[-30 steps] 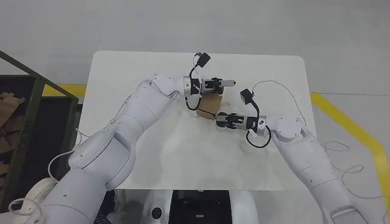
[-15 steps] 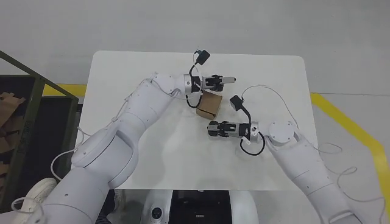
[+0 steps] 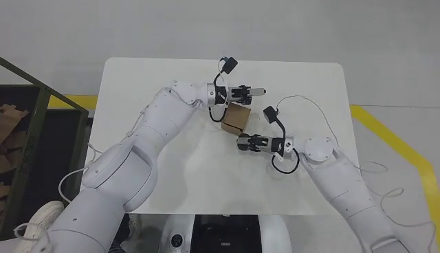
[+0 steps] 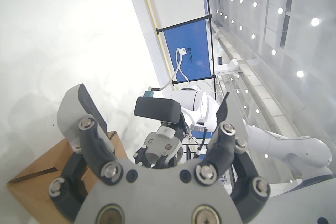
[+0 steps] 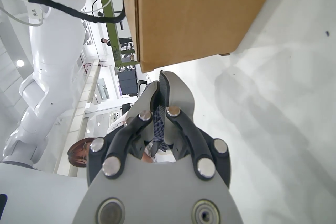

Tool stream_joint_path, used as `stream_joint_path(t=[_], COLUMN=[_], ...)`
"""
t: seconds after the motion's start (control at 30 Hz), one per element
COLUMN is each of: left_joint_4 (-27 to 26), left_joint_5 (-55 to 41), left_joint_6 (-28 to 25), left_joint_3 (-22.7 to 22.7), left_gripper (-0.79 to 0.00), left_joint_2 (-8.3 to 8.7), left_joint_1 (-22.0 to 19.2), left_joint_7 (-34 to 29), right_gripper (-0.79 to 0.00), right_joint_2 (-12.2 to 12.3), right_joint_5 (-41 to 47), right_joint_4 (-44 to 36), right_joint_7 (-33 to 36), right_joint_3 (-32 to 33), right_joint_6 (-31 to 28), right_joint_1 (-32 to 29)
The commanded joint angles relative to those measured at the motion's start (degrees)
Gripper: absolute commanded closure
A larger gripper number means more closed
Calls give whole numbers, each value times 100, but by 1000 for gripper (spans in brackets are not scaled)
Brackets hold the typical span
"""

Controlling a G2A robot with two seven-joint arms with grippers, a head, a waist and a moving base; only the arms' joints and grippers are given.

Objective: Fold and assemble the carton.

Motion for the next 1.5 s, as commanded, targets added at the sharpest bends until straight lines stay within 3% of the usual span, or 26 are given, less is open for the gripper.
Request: stream_joint_path(t=[0.0,0.3,0.83,1.03,1.47], left_joint_4=[21,74,150,122,89], left_joint_5=[-8,96,112,120,287], left_joint_6=[-18,-51,15,406,720], left_joint_3=[-21,-90,-288,-334,-401], left_gripper=[-785,-785,-785,-785,-785], left_joint_2=[-5,-32,-55,-68,-108], left_joint_1=[-7,-26,15,-19,-5], left_joint_7=[-66,-80,76,-69,38], right_gripper=[0,0,0,0,0], right_joint_2=[14,32,-69,-65,-70], right_joint_5=[-7,14,-129,-581,-1641], right_joint_4=[24,7,-44,-147,-411], right_joint_7=[79,394,-498,-672,-1697], right_joint_3=[37,26,-131,-185,-211], right_joint_6=[-18,24,-82,-421,-1436], right_joint_1=[25,73,59,42,-142])
